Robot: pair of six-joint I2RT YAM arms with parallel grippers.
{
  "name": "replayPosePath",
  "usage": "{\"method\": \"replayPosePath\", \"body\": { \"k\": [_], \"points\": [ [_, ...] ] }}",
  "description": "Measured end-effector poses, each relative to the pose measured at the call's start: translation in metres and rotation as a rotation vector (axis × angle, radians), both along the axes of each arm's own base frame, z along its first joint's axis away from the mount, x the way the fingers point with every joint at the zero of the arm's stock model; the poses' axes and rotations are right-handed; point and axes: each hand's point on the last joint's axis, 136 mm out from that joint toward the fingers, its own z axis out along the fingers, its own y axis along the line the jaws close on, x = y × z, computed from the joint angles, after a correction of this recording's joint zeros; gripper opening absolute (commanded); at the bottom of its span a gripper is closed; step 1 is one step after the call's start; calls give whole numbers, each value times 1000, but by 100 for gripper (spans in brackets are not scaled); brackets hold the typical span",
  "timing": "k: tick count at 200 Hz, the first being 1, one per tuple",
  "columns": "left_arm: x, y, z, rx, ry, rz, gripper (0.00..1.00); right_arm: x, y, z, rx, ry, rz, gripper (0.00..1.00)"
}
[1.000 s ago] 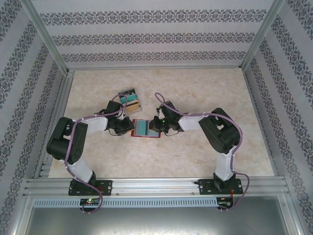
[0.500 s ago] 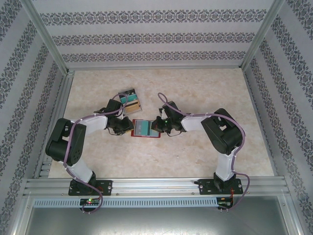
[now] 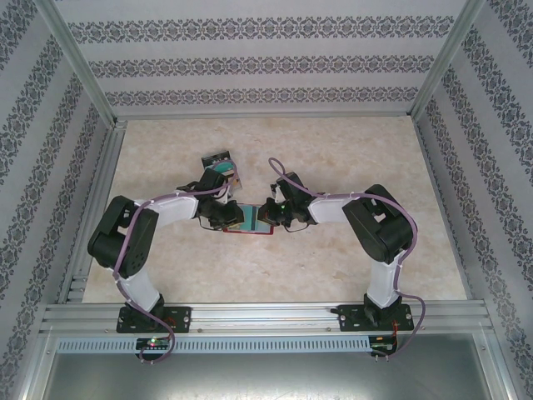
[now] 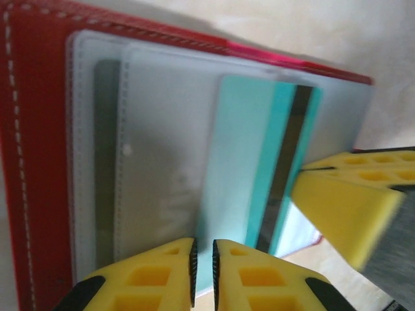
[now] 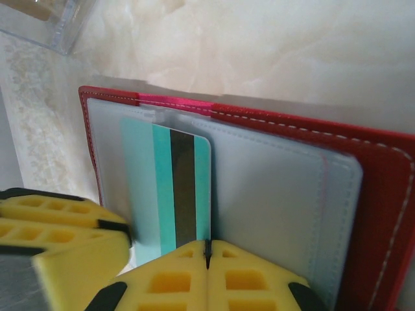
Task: Take the credit cards out of the card holder
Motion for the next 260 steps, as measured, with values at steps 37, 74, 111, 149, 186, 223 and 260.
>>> {"method": "replayPosePath", "body": {
  "k": [37,74,111,149,186,223,260],
  "points": [
    [1,-2,-1,-5,5,-3,15,1,6,6,23,-8,13,28],
    [1,-2,-1,-5,5,-3,15,0,7,4,17,-5,12,11],
    [1,-2,-1,-5,5,-3,16,1,6,3,15,-8,10,7],
    [2,0,-1,-5,4,1,16,-2,-4,2,18,-12,-3,2],
    [2,2,0,-5,2,4,17,-5,-23,6,17,-16,-32,1],
    [3,6,4,-4,0,15,23,-7,-35,16,21,-33,-49,2],
    [8,9,29,-46,-36,42,33,-4,-42,41,39,-78,-58,1]
  ]
}}
